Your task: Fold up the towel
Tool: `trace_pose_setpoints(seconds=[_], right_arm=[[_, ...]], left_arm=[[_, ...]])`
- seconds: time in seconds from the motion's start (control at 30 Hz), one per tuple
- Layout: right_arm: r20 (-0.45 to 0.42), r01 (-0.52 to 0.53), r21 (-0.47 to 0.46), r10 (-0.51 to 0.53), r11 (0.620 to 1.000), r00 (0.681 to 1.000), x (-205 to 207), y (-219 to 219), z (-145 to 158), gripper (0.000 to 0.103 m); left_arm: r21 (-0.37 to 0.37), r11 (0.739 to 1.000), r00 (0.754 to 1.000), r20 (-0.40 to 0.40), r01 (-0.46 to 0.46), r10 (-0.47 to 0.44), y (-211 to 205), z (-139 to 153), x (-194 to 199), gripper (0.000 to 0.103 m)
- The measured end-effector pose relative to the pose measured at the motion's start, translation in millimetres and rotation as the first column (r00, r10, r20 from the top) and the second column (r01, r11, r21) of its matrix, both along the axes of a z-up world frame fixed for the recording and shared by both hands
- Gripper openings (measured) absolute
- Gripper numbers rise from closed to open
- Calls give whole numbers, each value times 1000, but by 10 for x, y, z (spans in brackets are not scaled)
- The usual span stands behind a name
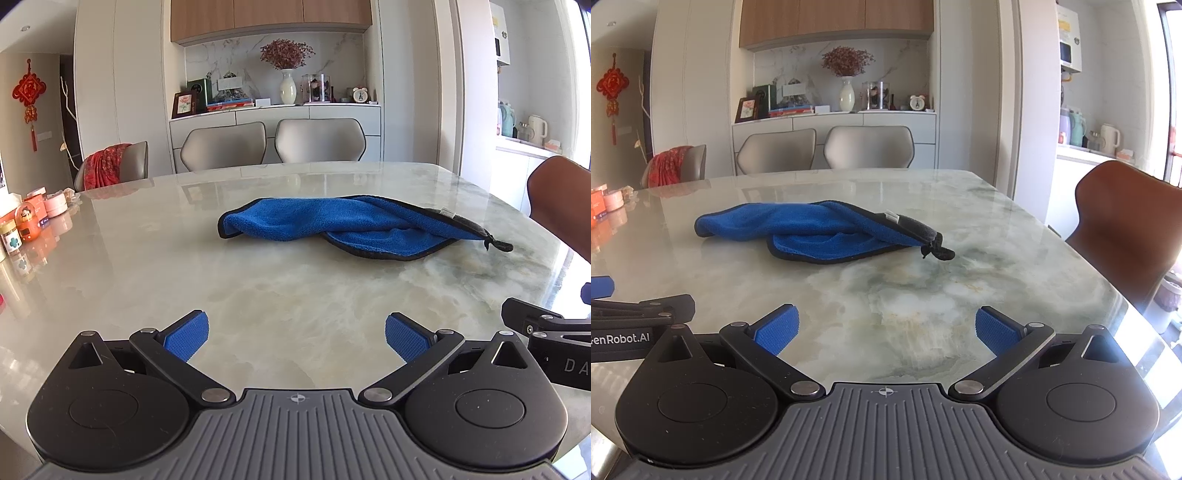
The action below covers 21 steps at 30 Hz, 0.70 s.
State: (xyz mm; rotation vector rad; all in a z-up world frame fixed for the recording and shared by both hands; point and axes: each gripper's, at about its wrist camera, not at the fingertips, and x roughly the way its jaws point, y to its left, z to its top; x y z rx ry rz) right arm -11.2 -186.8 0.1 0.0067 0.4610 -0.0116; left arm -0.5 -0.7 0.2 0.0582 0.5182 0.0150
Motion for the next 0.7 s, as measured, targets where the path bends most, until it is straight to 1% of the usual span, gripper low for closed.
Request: trace_pose_setpoints(seconds=[0.17,0.27,0.37,0.53,0.7], right_arm=[[-7,-5,-1,5,1000,1000,17,14,-2,103],[-12,-8,-2,8,1000,1000,27,23,-3,103],[-16,-11,-3,11,1000,1000,38,31,-3,103],[-18,-10,31,11,999,1000,8,-39,-3,103],[-16,-9,24,9,1000,1000,18,-31,-11,103]], left_arm=[[15,1000,1000,14,-4,3,-30,7,-19,103],[-7,1000,1000,7,-7,7,52,23,-28,103],[0,1000,1000,-4,-7,7,82,46,1,103],[13,1000,1000,4,-9,9,47,9,3,103],[10,1000,1000,7,-12,12,29,-14,6,103]])
